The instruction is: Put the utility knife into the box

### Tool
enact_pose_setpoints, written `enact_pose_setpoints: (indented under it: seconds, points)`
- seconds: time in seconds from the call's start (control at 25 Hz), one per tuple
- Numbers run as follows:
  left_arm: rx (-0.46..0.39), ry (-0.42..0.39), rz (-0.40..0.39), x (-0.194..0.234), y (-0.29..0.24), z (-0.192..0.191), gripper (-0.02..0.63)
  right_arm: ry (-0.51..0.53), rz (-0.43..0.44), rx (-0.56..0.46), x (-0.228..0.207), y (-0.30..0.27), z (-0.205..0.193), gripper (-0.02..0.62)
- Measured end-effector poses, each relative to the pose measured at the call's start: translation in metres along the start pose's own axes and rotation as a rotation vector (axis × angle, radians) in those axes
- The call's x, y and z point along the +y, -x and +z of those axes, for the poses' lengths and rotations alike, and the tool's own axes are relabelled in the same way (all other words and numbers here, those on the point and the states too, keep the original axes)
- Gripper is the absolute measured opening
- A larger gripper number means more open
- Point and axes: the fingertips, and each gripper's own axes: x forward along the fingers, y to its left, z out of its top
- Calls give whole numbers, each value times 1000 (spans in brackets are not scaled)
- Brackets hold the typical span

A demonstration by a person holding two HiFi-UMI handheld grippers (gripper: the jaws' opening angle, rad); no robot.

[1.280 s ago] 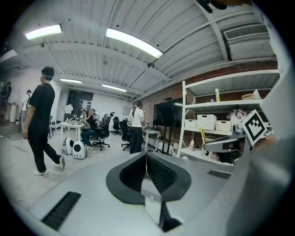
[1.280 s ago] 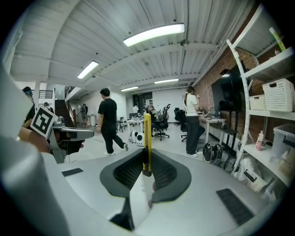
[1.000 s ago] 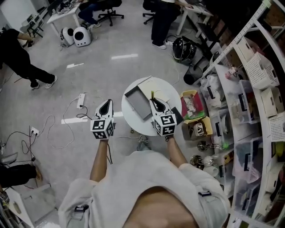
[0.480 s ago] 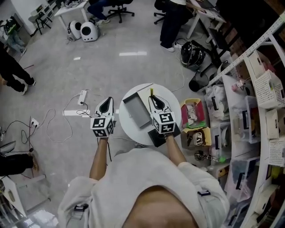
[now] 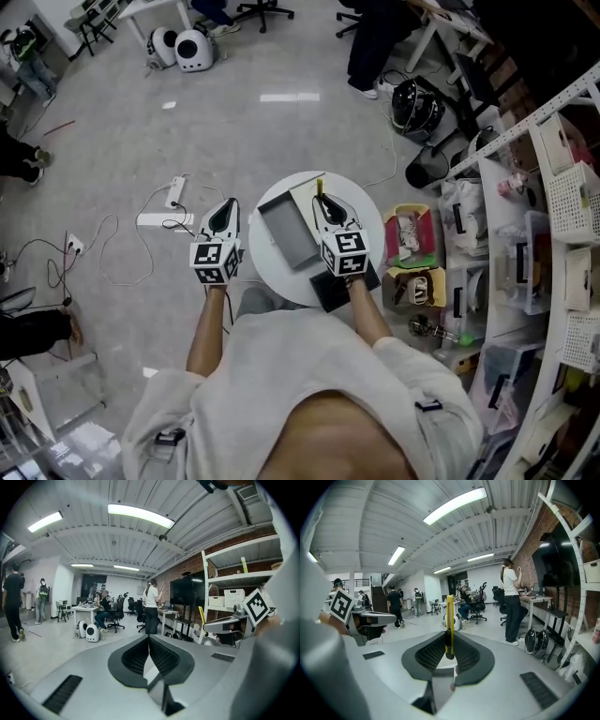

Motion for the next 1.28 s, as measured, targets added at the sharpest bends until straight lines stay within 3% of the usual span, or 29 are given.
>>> enact_pose_setpoints:
  seconds: [0.72, 1.28]
  points:
    - [86, 22, -115, 16, -43, -24, 20, -58, -67, 113, 5, -25, -32, 71]
    - [201, 85, -140, 22, -39, -80, 21, -129, -67, 265, 25, -30, -95, 71]
